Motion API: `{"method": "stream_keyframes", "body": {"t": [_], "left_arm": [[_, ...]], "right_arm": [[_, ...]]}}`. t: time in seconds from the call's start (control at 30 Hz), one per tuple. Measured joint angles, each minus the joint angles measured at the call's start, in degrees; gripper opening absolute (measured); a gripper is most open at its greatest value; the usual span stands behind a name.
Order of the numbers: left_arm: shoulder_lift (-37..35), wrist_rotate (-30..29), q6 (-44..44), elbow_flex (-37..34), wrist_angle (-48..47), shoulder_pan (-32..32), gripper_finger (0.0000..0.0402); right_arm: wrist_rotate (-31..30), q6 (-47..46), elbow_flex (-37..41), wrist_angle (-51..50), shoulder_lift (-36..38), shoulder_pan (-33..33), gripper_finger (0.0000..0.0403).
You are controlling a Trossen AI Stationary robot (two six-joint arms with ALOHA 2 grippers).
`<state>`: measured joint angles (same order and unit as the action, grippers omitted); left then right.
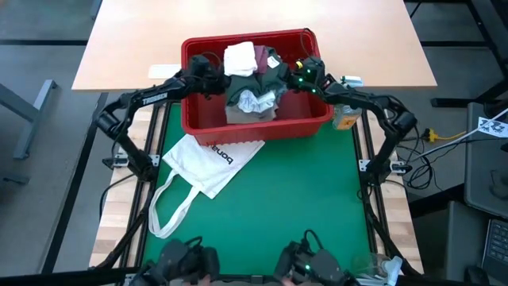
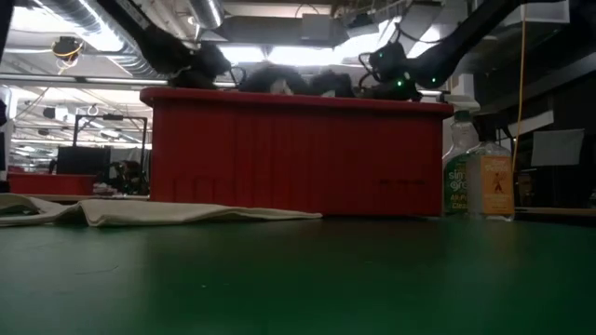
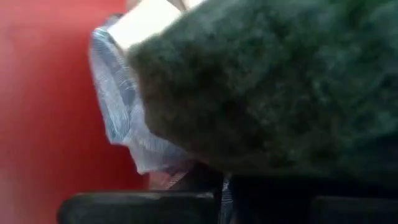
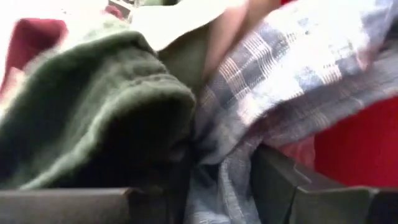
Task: Fold Laundry from Bin
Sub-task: Put the folded clothes into the red bin
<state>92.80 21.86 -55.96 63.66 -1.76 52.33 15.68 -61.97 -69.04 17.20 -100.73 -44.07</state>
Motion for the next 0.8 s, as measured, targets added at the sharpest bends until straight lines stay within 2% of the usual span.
{"method": "stream_keyframes", "body": {"t": [0.17, 0.33, 0.47, 0.8], "left_arm": [[4.0, -0.3, 3.6, 0.0, -0.3, 1.7, 0.0011], [5.7, -0.7, 4.2, 0.0, -0.2, 1.9, 0.0013], [5.8, -2.1, 6.1, 0.0, -0.6, 1.9, 0.0025], [5.9, -3.7, 16.1, 0.0, -6.5, 2.2, 0.0067]], "right_arm": [[-0.1, 5.2, -0.1, -2.0, -1.7, -1.9, 0.0149], [-2.1, 5.5, -0.1, -4.9, -2.5, -2.6, 0.0149], [-4.6, 5.5, -0.1, -7.1, -2.5, -2.4, 0.0149], [-4.7, 5.5, -0.1, -12.1, -2.5, -2.5, 0.0150]]}}
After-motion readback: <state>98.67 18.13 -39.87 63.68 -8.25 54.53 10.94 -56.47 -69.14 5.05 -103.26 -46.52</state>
